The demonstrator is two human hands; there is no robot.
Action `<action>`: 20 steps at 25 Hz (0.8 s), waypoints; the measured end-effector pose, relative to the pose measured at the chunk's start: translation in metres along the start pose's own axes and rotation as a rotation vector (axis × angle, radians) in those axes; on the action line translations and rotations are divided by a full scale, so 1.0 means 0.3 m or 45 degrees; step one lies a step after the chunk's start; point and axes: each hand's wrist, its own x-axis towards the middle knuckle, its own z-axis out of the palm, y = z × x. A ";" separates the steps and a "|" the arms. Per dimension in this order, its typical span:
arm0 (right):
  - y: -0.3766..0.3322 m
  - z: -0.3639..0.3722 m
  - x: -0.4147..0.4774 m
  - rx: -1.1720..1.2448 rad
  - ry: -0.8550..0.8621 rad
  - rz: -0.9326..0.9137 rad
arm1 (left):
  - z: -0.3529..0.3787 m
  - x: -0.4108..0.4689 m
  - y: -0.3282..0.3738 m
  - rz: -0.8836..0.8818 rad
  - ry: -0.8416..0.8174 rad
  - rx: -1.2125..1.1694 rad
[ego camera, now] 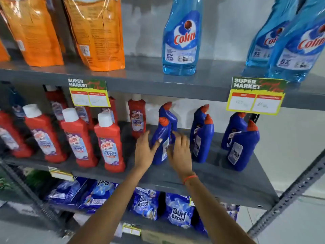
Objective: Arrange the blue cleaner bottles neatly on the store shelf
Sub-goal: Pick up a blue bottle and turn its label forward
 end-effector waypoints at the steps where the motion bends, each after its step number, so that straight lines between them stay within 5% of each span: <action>1: 0.022 0.046 -0.007 -0.025 -0.077 0.084 | 0.010 0.023 -0.034 -0.010 -0.081 -0.043; 6: 0.086 0.183 -0.034 0.056 -0.411 0.308 | 0.017 0.082 -0.102 -0.118 -0.301 -0.235; 16: 0.129 0.195 0.002 0.334 -0.576 0.425 | 0.041 0.110 -0.083 -0.163 -0.264 -0.327; 20: 0.154 0.164 0.029 0.710 -0.542 0.531 | 0.010 0.146 -0.067 -0.314 -0.317 -0.683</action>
